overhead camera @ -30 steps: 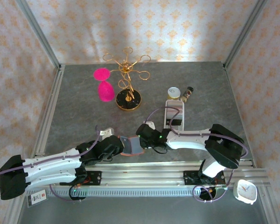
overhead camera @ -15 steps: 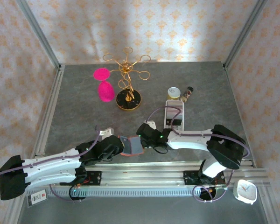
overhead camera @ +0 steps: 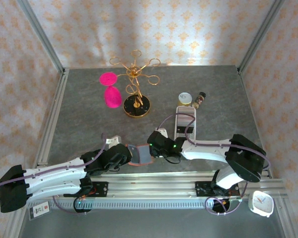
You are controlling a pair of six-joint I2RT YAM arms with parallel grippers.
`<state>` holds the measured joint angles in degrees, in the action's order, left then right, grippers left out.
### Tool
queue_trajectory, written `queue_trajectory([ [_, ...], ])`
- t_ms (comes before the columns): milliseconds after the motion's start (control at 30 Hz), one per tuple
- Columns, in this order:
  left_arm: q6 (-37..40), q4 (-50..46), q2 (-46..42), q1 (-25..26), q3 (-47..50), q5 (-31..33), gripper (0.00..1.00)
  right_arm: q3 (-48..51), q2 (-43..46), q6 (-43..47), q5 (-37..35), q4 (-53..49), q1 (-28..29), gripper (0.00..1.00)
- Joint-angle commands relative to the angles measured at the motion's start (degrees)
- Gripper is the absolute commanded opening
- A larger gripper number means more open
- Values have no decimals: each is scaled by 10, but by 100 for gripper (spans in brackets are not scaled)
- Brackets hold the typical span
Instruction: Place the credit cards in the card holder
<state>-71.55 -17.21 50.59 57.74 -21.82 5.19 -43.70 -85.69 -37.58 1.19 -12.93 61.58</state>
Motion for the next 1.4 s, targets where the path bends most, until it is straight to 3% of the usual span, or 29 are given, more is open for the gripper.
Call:
queue_trajectory([
  [0,4,-30,-6,-2,2,14,0,8,17,-1,4,27,3,40],
  [167,4,-29,-6,-2,1,14,0,9,14,7,1,30,3,44],
  [433,4,-24,-8,-3,2,13,0,-7,-19,16,-9,6,3,36],
  [700,2,-24,-8,-2,4,12,0,-13,-25,20,-4,5,4,35],
  [1367,-4,-20,-11,-3,13,10,0,3,4,7,-49,-16,4,7],
])
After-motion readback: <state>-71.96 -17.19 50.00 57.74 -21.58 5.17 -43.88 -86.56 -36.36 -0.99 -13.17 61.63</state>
